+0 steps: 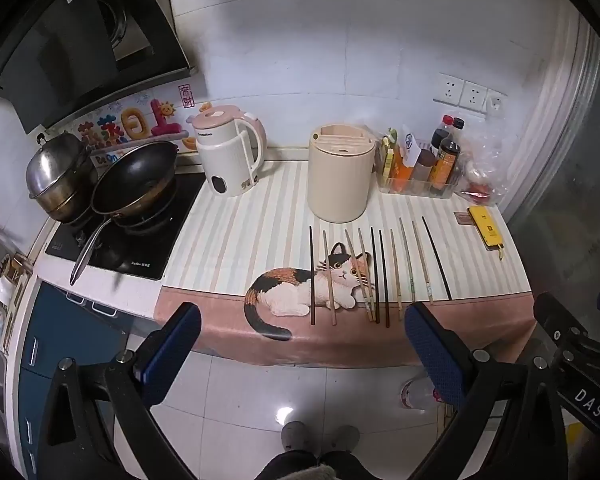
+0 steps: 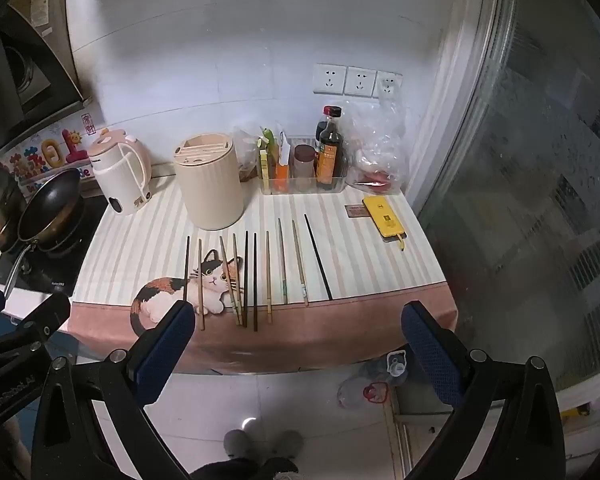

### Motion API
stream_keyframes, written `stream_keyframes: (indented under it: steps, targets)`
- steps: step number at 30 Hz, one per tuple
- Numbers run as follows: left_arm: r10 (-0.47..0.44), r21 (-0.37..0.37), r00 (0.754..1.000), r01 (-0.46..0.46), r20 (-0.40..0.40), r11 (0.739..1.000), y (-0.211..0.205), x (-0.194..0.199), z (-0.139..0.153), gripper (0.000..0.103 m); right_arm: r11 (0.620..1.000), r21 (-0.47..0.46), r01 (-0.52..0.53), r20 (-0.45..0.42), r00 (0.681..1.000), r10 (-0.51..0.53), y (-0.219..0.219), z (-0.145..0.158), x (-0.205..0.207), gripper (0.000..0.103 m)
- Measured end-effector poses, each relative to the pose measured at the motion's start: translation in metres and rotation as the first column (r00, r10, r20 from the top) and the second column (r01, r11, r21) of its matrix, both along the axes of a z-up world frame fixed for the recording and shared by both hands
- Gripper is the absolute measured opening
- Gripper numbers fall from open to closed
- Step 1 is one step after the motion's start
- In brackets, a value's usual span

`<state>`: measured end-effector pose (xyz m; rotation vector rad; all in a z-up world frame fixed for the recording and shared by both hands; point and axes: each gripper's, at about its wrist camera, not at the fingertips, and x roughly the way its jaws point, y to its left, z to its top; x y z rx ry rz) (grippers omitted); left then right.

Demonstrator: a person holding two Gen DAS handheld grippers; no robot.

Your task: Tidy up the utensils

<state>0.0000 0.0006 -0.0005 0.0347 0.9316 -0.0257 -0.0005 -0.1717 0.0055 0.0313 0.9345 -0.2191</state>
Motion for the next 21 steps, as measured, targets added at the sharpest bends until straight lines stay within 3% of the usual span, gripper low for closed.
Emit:
stream_keyframes:
  steps: [21]
  targets:
    - [-0.004,0.001,1.000,0.004,0.001,1.000,0.000,-0.003,-0.003,0.103,1.000,0.003,-0.003,0.000,1.000,0.003,0.000,0.001,-0.001,0.103]
